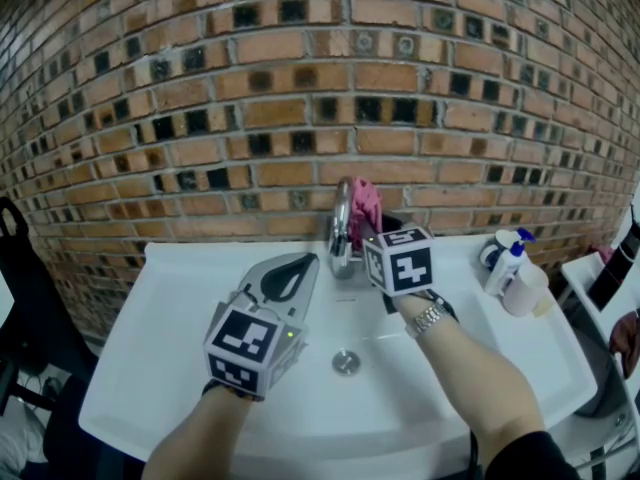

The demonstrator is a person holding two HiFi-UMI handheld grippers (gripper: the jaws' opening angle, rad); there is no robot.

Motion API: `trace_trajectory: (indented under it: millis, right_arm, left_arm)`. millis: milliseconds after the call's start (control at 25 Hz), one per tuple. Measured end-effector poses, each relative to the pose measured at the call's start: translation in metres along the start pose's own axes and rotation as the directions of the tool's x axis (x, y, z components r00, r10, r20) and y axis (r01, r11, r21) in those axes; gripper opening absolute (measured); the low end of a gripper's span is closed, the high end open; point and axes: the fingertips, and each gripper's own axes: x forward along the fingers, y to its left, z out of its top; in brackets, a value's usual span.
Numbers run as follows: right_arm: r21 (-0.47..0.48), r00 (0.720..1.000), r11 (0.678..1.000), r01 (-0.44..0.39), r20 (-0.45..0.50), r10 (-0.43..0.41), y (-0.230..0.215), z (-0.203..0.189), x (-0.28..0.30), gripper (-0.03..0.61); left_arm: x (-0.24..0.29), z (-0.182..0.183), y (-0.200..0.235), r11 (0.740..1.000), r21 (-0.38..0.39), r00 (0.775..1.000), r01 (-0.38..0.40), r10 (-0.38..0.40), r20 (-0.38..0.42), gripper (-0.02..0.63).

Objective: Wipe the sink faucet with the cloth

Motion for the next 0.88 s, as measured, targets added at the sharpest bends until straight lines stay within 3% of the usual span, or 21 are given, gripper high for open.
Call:
trace_trajectory:
  millis: [880]
  right_arm:
    - [0.015, 0.999, 1.0, -0.012, -0.052, 0.012, 0.014, -0.039, -0.009, 0.055]
  left_arm:
    - [0.0, -0.001, -0.006, 1.0, 0.01, 1.0, 0.017, -0.017, -0.003, 0.006]
